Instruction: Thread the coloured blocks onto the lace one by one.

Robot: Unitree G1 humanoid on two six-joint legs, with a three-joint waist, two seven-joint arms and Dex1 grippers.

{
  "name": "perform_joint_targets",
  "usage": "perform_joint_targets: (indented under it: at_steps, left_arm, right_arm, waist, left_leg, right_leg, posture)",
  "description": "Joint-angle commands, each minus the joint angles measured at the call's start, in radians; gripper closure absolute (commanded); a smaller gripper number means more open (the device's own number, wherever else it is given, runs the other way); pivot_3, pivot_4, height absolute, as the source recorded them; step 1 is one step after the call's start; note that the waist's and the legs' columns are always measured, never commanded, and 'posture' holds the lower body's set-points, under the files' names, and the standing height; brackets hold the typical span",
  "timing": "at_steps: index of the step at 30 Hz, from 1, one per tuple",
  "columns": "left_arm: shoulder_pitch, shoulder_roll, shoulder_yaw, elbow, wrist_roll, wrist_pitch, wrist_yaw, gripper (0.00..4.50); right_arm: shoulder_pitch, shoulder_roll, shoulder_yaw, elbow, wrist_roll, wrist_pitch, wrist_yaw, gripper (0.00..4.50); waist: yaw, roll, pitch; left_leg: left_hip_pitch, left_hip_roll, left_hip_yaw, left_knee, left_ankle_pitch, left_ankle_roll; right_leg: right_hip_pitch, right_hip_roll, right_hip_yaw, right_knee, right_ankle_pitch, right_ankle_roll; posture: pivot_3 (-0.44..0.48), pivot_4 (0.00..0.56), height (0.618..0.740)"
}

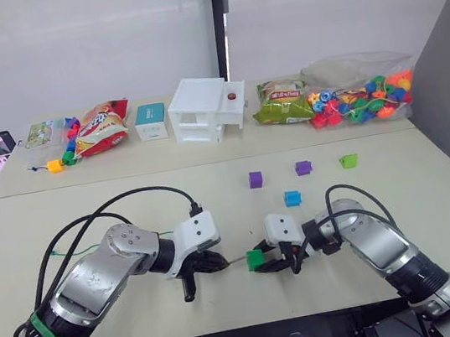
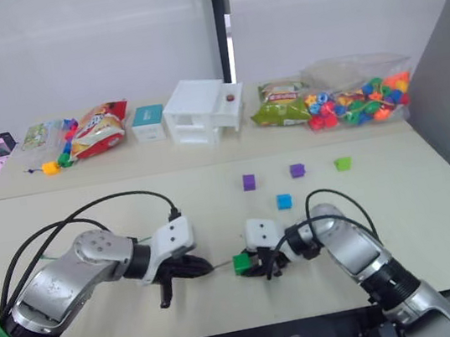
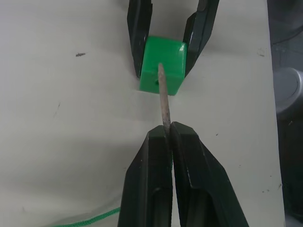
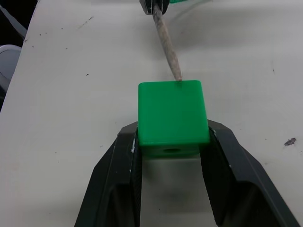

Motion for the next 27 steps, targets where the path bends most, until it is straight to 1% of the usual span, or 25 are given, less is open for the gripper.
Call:
perform_joint_targets:
  at_steps: [1, 7, 13, 17, 27]
  left_arm:
    - [-0.034, 0.010, -0.009, -0.032, -0.018, 0.026, -0.014, 4.50]
    - [-0.035, 0.033, -0.020, -0.039, -0.015, 0.046, -0.013, 4.50]
    - [-0.018, 0.068, -0.016, -0.026, -0.007, 0.020, -0.028, 4.50]
    - [-0.015, 0.075, -0.035, -0.014, 0.009, 0.003, -0.035, 4.50]
    - [-0.021, 0.048, -0.065, 0.027, 0.030, -0.037, -0.031, 4.50]
  right_arm:
    - [0.009, -0.009, -0.010, -0.036, 0.001, 0.013, -0.019, 3.31]
    - [0.019, -0.017, -0.011, -0.048, 0.004, 0.022, -0.028, 3.31]
    - [0.027, -0.023, -0.010, -0.056, 0.006, 0.024, -0.035, 3.31]
    - [0.027, -0.026, -0.007, -0.059, 0.005, 0.023, -0.041, 3.31]
    - [0.029, -0.024, -0.002, -0.079, 0.007, 0.035, -0.047, 3.31]
  waist:
    - [-0.001, 0.000, 0.000]
    - [0.000, 0.000, 0.000]
    - [0.000, 0.000, 0.000]
    - [0.001, 0.000, 0.000]
    - [0.001, 0.000, 0.000]
  left_leg:
    - [0.000, 0.000, 0.000, 0.000, 0.000, 0.000]
    - [0.000, 0.000, 0.000, 0.000, 0.000, 0.000]
    - [0.000, 0.000, 0.000, 0.000, 0.000, 0.000]
    - [0.000, 0.000, 0.000, 0.000, 0.000, 0.000]
    - [0.000, 0.000, 0.000, 0.000, 0.000, 0.000]
  right_leg:
    - [0.000, 0.000, 0.000, 0.000, 0.000, 0.000]
    - [0.000, 0.000, 0.000, 0.000, 0.000, 0.000]
    - [0.000, 0.000, 0.000, 0.000, 0.000, 0.000]
    - [0.000, 0.000, 0.000, 0.000, 0.000, 0.000]
    - [0.000, 0.000, 0.000, 0.000, 0.000, 0.000]
  posture:
    - [0.000, 0.150, 0.740]
    - [0.000, 0.150, 0.740]
    - [0.000, 0.150, 0.740]
    - [0.000, 0.150, 0.740]
    - [0.000, 0.150, 0.740]
